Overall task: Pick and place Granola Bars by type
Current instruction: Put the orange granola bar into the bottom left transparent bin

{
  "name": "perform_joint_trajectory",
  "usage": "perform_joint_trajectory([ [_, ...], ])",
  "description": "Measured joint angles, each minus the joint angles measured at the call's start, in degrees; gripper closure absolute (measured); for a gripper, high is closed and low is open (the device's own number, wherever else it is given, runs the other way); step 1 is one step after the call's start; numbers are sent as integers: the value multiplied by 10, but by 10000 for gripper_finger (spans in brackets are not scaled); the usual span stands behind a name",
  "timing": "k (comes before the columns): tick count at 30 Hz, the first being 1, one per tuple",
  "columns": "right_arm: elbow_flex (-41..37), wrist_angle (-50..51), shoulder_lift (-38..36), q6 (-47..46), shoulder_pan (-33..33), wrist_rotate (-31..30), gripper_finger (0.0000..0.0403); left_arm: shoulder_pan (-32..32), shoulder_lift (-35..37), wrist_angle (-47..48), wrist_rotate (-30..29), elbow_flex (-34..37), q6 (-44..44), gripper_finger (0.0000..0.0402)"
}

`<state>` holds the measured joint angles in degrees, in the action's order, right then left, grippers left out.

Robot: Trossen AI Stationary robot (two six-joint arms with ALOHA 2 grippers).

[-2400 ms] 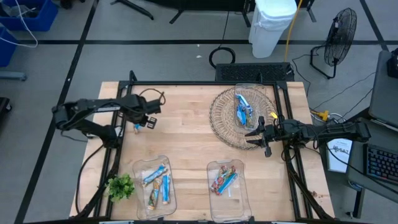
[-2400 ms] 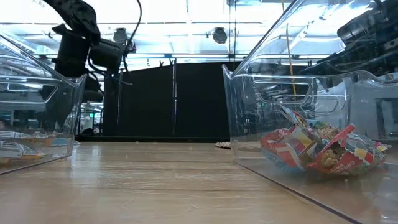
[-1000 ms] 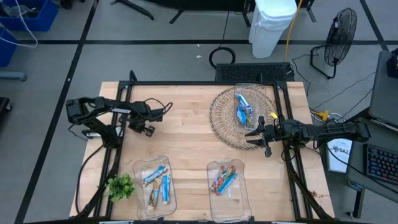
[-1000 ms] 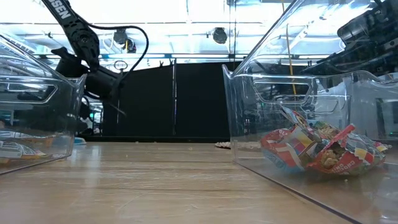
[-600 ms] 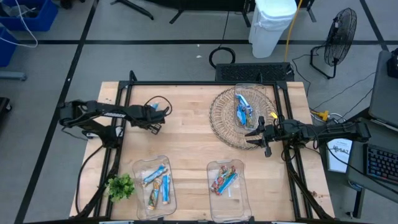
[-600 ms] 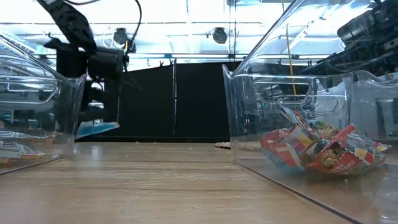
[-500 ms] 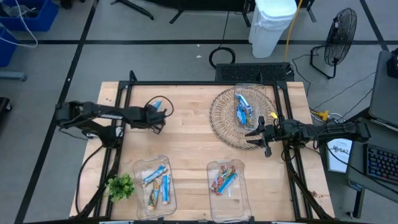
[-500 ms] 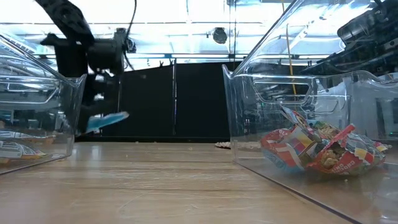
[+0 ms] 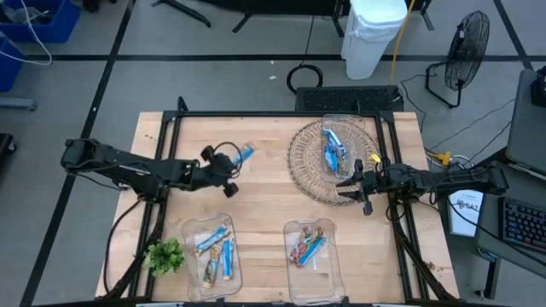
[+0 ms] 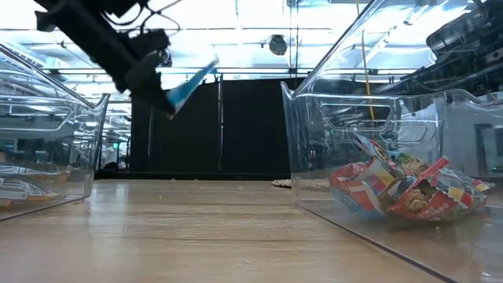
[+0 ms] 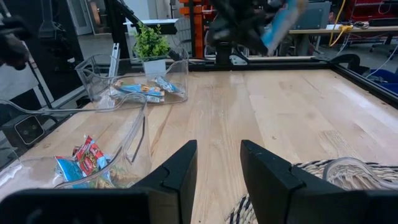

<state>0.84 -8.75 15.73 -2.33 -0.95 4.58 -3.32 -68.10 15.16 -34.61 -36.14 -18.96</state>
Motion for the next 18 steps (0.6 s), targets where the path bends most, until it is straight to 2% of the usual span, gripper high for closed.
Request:
perform_joint_trajectory([
  [5, 0, 0, 0, 0, 0, 0, 289, -36, 21, -75, 31, 0, 54, 391],
  [14, 0, 0, 0, 0, 0, 0, 289, -64, 37, -124, 92, 1, 94, 391],
  [18, 0, 0, 0, 0, 0, 0, 289, -48, 60, -171, 103, 45, 120, 391],
])
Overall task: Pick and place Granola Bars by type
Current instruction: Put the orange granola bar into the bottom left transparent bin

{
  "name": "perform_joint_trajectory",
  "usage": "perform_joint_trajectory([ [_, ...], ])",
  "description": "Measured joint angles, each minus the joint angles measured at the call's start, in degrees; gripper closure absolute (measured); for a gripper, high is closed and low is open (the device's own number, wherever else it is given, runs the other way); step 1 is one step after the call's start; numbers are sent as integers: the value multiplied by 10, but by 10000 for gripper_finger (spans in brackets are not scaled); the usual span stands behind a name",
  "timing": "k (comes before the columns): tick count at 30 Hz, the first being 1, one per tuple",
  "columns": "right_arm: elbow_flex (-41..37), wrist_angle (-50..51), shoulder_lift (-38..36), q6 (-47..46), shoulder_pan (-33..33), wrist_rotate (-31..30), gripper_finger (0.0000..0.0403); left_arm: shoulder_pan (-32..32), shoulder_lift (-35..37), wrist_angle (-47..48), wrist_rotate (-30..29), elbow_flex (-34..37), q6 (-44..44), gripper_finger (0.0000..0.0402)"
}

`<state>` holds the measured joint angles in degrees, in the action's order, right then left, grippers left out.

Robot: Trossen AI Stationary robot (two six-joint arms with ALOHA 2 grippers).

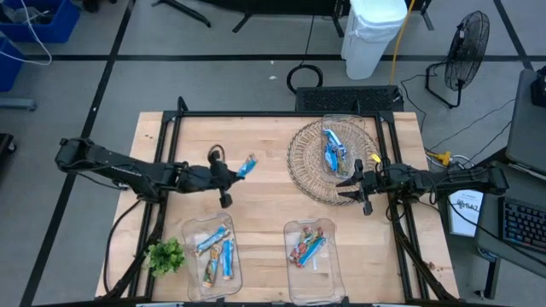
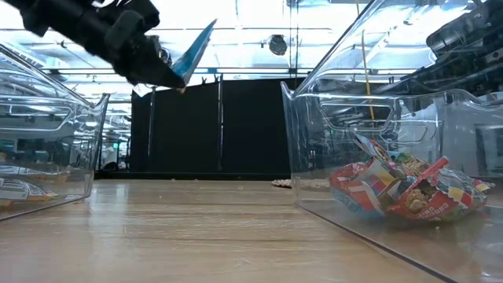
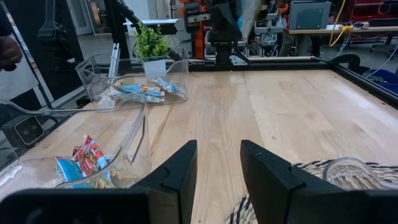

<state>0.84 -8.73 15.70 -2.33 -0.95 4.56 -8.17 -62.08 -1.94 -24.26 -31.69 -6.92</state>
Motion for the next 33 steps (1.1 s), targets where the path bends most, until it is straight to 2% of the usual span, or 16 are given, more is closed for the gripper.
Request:
perform_joint_trajectory([
  [4, 0, 0, 0, 0, 0, 0, 289, 29, 54, -94, 57, 78, -7, 391],
  [7, 0, 0, 0, 0, 0, 0, 289, 41, 101, -184, 155, 137, -11, 391],
  [10, 0, 0, 0, 0, 0, 0, 289, 46, 145, -243, 293, 179, -33, 391],
  [13, 0, 0, 0, 0, 0, 0, 289, 44, 166, -305, 507, 207, -113, 389],
  [14, 0, 0, 0, 0, 0, 0, 289, 39, 168, -336, 556, 213, -139, 389],
  [15, 0, 0, 0, 0, 0, 0, 289, 33, 169, -362, 574, 216, -165, 389],
  [18, 0, 0, 0, 0, 0, 0, 289, 6, 167, -371, 521, 216, -214, 392],
  [23, 0, 0, 0, 0, 0, 0, 289, -60, 166, -246, 400, 180, -304, 391],
  [28, 0, 0, 0, 0, 0, 0, 289, -167, 159, -42, 266, 71, -345, 392],
  [33, 0, 0, 0, 0, 0, 0, 289, -281, 117, 118, 130, -50, -401, 392],
])
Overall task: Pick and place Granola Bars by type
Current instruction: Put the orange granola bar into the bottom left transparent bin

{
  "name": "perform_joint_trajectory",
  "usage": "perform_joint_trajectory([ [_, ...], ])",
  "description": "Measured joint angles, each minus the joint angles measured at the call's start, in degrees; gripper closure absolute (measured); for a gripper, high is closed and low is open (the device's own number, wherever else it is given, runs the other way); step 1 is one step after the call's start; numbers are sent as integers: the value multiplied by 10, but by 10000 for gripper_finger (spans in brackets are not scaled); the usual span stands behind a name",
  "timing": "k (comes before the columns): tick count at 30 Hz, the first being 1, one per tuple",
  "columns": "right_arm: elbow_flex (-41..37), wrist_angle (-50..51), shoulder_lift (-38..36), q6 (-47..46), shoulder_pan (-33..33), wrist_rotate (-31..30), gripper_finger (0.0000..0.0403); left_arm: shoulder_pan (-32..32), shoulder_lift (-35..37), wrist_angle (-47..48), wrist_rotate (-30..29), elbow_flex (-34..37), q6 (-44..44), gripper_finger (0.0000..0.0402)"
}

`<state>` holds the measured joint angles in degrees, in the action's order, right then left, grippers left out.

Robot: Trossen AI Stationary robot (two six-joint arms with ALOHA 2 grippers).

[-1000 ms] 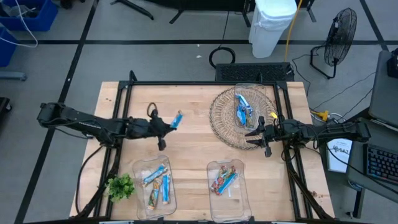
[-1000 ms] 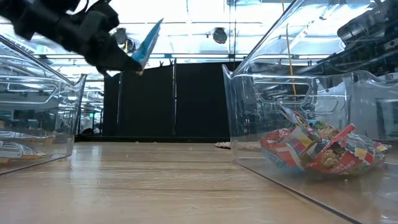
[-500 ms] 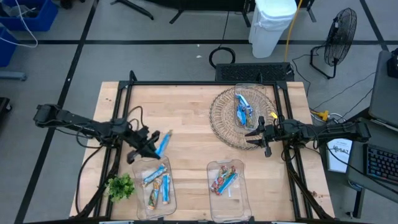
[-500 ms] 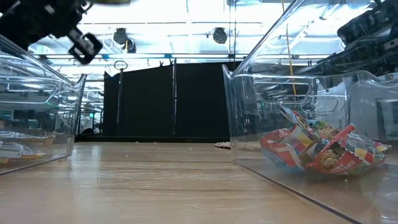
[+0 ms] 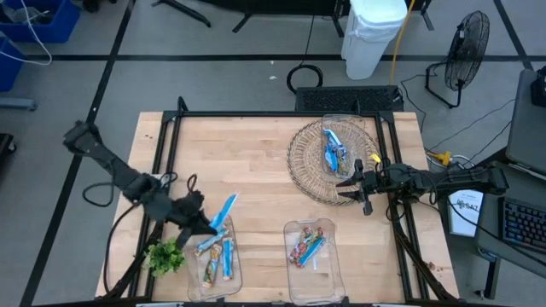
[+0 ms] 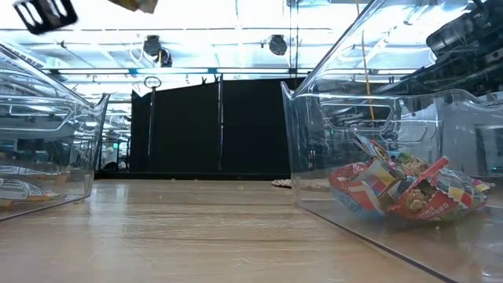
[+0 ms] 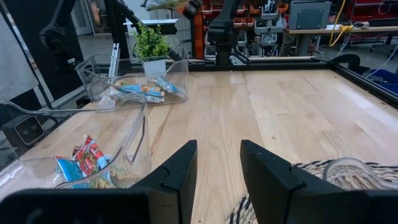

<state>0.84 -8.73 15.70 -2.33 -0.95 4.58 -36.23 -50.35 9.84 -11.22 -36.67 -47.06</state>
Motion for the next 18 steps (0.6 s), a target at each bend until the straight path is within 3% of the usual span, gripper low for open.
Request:
perform_joint_trajectory([
  [7, 0, 0, 0, 0, 0, 0, 289, -110, -106, 99, -111, -100, -190, 392],
  [18, 0, 0, 0, 0, 0, 0, 289, -181, -288, 102, -157, -183, -423, 392],
])
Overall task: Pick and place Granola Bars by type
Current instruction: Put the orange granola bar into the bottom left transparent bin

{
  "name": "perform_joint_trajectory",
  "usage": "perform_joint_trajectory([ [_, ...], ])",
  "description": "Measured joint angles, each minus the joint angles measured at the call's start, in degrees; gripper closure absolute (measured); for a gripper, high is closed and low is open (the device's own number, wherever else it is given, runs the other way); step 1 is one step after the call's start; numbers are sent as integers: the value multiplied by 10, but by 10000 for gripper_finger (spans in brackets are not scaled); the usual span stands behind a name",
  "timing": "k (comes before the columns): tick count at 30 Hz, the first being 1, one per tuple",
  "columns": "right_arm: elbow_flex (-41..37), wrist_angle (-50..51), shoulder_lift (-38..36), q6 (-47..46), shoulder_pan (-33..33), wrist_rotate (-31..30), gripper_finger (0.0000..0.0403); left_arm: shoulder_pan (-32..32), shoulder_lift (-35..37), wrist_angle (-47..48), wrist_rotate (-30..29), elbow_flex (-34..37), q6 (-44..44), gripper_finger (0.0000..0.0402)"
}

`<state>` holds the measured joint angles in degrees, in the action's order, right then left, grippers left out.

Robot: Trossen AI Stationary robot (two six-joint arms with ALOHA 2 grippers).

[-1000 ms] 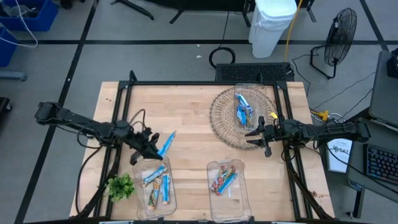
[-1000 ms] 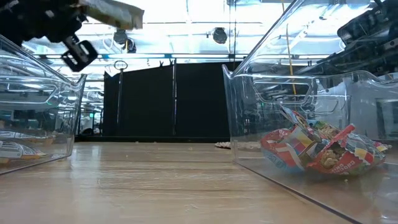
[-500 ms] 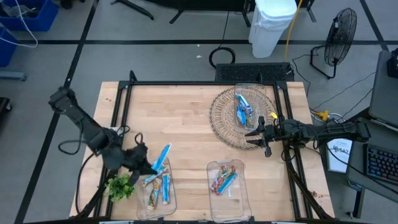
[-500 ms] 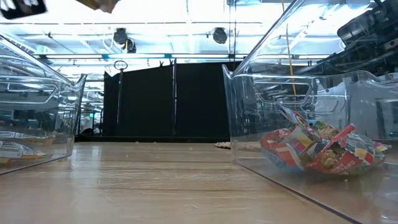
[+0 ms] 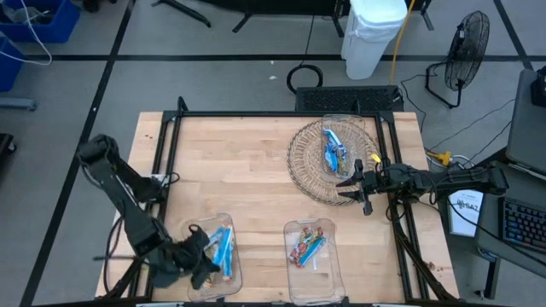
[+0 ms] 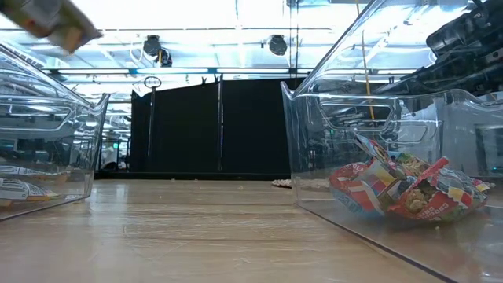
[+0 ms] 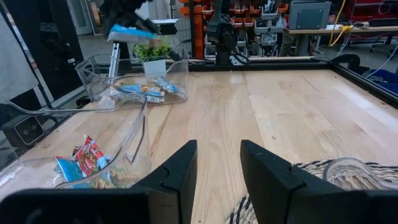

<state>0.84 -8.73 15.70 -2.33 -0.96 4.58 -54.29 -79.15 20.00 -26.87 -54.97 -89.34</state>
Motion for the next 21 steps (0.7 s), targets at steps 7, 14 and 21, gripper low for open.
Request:
perform_joint_trajectory([
  [7, 0, 0, 0, 0, 0, 0, 289, -10, -66, 51, 19, -37, -139, 392],
  [14, 0, 0, 0, 0, 0, 0, 289, -7, -98, 87, 75, -38, -229, 392],
  [21, 0, 0, 0, 0, 0, 0, 289, 1, -103, 90, 89, -38, -228, 392],
])
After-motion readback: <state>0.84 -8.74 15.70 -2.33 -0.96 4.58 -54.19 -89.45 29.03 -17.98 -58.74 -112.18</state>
